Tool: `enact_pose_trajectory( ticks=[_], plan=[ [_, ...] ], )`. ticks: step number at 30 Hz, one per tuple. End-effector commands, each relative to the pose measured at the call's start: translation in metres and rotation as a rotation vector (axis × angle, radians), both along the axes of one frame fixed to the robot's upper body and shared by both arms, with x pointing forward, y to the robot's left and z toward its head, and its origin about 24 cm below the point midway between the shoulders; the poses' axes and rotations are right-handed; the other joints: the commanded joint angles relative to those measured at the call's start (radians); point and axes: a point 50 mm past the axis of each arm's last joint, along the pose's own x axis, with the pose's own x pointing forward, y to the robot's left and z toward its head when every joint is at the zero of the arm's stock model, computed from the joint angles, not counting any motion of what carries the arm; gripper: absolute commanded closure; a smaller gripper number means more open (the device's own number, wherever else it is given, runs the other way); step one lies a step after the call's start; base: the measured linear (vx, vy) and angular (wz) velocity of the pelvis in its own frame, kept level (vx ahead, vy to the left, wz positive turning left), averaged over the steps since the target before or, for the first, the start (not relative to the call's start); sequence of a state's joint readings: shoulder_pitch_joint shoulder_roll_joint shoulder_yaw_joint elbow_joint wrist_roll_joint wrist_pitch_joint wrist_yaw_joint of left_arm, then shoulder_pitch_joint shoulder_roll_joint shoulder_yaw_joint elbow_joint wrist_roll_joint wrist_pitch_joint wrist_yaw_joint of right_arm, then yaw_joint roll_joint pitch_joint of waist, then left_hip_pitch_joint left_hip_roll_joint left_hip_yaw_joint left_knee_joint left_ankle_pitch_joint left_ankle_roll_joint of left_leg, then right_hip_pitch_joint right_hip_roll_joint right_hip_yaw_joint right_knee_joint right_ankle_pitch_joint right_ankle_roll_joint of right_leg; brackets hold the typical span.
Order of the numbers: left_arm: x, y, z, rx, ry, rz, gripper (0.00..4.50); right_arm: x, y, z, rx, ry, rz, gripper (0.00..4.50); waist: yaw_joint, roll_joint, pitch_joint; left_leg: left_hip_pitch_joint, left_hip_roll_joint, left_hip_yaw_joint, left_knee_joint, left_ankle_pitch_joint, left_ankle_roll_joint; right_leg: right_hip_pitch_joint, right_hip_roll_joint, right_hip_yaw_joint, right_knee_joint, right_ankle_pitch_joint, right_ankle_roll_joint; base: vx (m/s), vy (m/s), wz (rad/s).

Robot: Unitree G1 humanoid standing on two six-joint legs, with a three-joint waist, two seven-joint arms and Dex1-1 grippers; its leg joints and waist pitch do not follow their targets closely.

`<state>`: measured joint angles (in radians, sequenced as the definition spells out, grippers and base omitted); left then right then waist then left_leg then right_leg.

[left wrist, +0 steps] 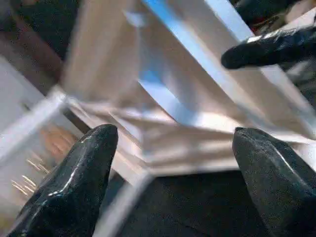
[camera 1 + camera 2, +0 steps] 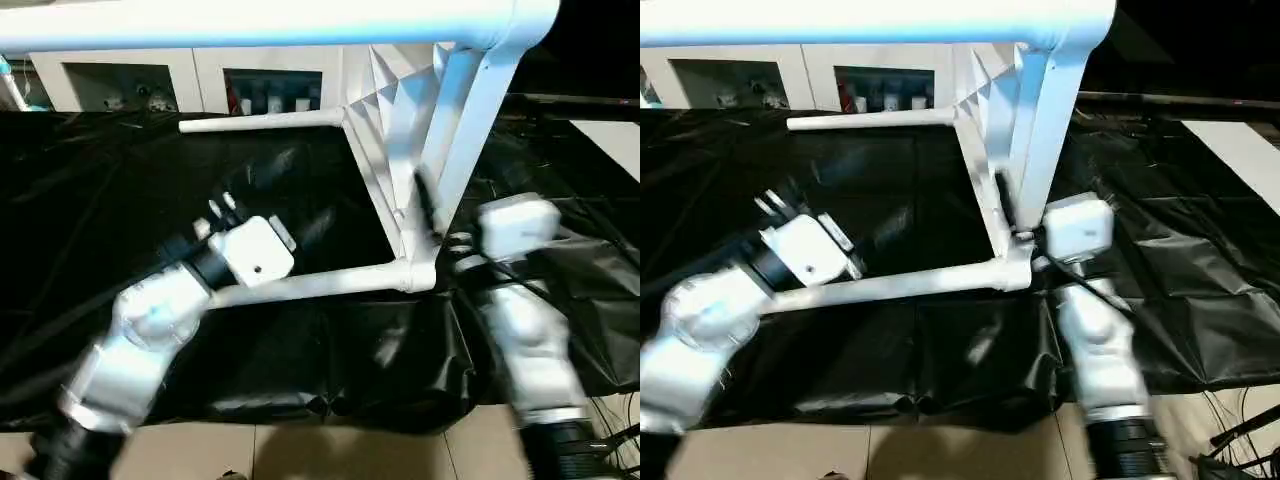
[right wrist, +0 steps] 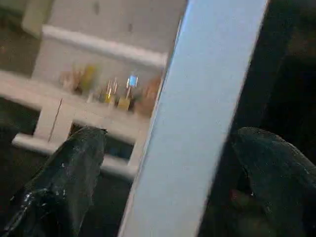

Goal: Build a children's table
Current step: Flip table

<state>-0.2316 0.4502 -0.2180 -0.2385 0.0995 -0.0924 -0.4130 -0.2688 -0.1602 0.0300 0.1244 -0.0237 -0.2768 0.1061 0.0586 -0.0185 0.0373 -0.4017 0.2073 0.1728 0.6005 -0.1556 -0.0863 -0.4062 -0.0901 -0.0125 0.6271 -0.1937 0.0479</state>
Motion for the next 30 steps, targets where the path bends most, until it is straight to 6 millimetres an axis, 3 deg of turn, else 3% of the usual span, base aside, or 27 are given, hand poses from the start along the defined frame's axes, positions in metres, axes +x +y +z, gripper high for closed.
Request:
enact_pose_trajectory(
  ticks=[1, 9, 23, 29, 30],
  plan=[
    [-0.004, -0.004, -0.008, -0.019, 0.081, -0.051, 0.32, 0.006, 0.001, -0.004, 0.006, 0.056, -0.006, 0.04, 0.003, 0.013, -0.057, 0.024, 0.002, -0.001, -0.082, -0.367, -0.023, 0.023, -0.006, 0.011, -0.072, -0.17, -0.146, 0.0, 0.0, 0.0],
    [-0.016, -0.01, -0.02, -0.043, 0.224, -0.134, 0.32, 0.026, 0.005, -0.028, -0.012, 0.308, -0.025, 0.04, 0.001, 0.011, -0.054, 0.027, 0.003, 0.001, -0.083, -0.376, -0.033, 0.021, -0.009, 0.012, -0.074, -0.201, -0.141, 0.0, 0.0, 0.0],
    [-0.022, -0.014, -0.016, -0.087, 0.276, -0.166, 0.32, 0.045, 0.008, -0.02, -0.025, 0.325, -0.032, 0.04, 0.006, 0.003, -0.057, 0.026, 0.003, 0.006, -0.077, -0.302, -0.026, 0.026, -0.009, 0.011, -0.068, -0.143, -0.14, 0.0, 0.0, 0.0],
    [-0.025, -0.015, -0.017, -0.072, 0.283, -0.168, 0.32, 0.049, 0.017, -0.023, 0.055, 0.369, -0.017, 0.04, 0.004, -0.001, -0.055, 0.025, 0.004, 0.006, -0.08, -0.325, -0.027, 0.025, -0.012, 0.012, -0.072, -0.194, -0.132, 0.0, 0.0, 0.0],
    [-0.025, -0.016, -0.016, -0.072, 0.283, -0.169, 0.32, 0.049, 0.018, -0.023, 0.055, 0.37, -0.016, 0.3, 0.003, 0.0, -0.055, 0.025, 0.005, 0.005, -0.08, -0.325, -0.028, 0.024, -0.012, 0.012, -0.071, -0.195, -0.131, 0.0, 0.0, 0.0]
  ],
)
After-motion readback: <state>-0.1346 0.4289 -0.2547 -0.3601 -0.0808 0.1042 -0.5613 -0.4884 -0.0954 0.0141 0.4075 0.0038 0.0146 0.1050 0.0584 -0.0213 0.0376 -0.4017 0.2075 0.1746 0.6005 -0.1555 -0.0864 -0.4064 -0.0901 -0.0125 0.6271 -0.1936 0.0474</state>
